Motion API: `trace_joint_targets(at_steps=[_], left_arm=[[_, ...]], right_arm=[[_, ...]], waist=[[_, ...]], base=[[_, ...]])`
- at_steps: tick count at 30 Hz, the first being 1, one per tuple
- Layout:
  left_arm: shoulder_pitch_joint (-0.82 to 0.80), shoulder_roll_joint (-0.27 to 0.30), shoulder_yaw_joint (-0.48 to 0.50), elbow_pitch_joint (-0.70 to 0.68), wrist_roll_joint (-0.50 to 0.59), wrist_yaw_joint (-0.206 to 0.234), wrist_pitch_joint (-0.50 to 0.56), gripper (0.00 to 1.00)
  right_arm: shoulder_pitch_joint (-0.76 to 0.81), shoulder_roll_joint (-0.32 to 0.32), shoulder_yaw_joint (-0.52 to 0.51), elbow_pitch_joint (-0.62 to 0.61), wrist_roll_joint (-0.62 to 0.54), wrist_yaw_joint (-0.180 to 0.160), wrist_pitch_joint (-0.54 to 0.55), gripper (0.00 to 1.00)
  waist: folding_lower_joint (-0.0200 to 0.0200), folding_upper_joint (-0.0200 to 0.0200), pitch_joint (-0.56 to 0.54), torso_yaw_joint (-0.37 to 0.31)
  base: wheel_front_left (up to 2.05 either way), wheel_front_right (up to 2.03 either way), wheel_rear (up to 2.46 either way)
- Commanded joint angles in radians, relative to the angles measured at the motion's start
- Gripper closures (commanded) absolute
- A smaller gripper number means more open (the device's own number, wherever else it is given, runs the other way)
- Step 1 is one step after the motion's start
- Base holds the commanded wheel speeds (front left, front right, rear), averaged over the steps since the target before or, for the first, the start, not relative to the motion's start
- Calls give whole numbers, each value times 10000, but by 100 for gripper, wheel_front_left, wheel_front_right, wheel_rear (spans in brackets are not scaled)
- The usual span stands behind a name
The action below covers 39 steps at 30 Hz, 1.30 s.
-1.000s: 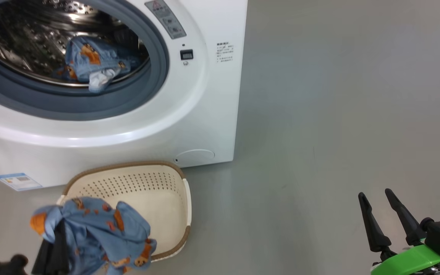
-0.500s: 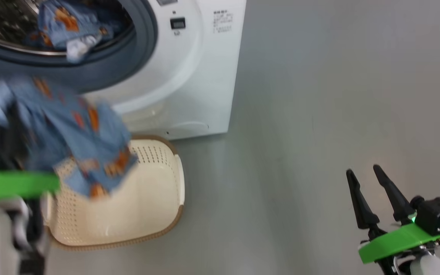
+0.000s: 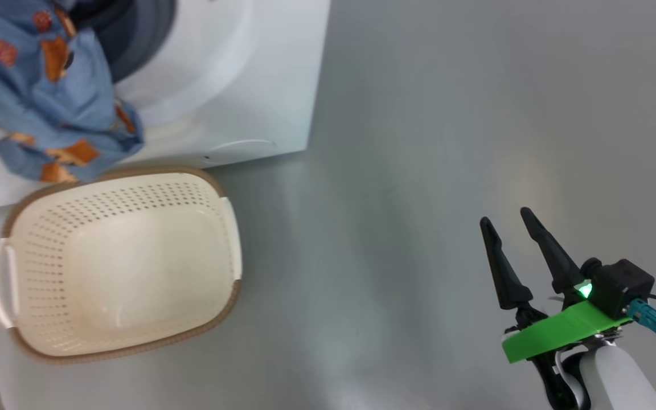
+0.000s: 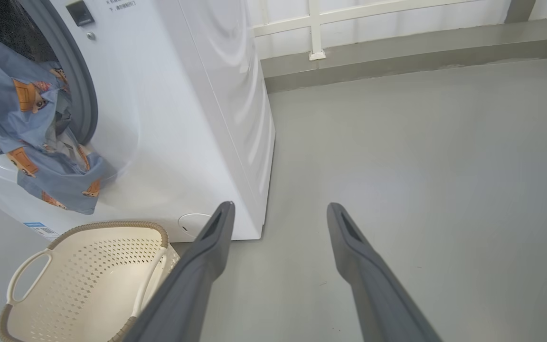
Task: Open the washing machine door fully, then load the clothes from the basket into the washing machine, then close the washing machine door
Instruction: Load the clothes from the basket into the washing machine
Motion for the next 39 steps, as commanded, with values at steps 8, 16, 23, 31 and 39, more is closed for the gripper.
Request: trace_joint_targets(at_steps=[8,16,23,31,39], left_arm=[[-1783,1133,-417,3023,585,-13,-51,100],[-3183,1601,-1191,5691,408,-14,22,100],[-4538,2002,-2293,6023,-45,-14,-22,100],[-4502,2373,-1896,3553,30,56,-48,100],[-3906,2247,-1612,4102,319,98,-50,0]], right_arm=[[-300,156,526,-200,-5,16,-48,0],[-349,289,806,-198,8,16,-48,0],[-400,306,927,-249,50,16,-48,0],[-519,383,947,-334,44,16,-48,0],[-541,436,909,-327,46,16,-48,0]], waist=[[0,-1,798,-903],[0,-1,1023,-1278],[0,-1,1226,-1534],[0,-1,1509,-1685],[0,-1,1569,-1611]], base=[[0,0,0],[0,0,0],[0,0,0],[0,0,0],[0,0,0]])
